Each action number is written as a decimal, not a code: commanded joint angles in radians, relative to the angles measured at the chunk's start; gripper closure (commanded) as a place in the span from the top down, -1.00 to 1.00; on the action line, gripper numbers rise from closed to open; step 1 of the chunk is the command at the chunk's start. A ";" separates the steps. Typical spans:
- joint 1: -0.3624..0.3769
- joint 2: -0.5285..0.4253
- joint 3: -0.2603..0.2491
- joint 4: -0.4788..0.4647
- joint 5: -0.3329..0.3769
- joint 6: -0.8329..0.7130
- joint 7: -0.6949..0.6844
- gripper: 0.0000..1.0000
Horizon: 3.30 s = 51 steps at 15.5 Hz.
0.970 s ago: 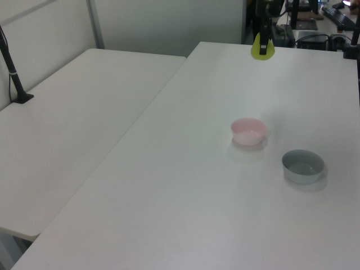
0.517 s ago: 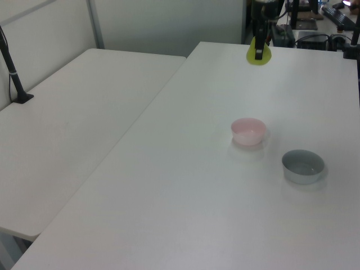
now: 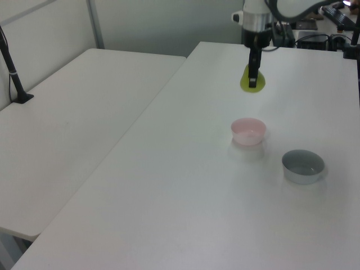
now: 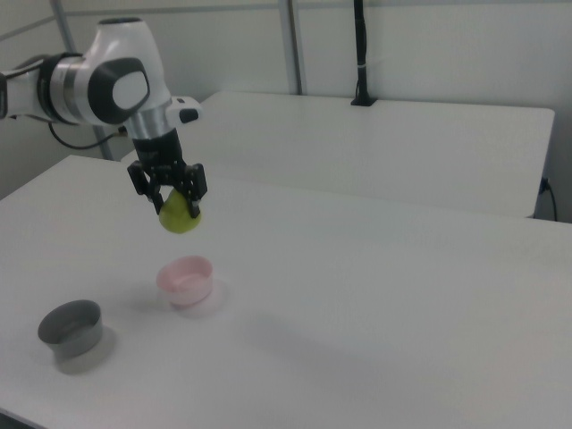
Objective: Place the pear in the bowl
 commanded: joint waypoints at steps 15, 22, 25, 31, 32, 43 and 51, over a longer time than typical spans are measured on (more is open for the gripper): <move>0.068 0.155 -0.017 -0.129 0.002 0.223 0.007 -0.67; 0.066 0.166 -0.017 -0.128 0.001 0.228 0.007 0.45; 0.060 0.166 -0.017 -0.126 -0.002 0.226 0.008 1.00; 0.048 0.124 -0.017 -0.114 -0.001 0.213 0.028 1.00; 0.042 0.111 -0.017 -0.106 -0.001 0.211 0.044 1.00; -0.082 -0.008 -0.025 0.096 0.010 -0.030 0.051 1.00; -0.200 -0.028 -0.028 0.240 0.010 -0.220 0.054 1.00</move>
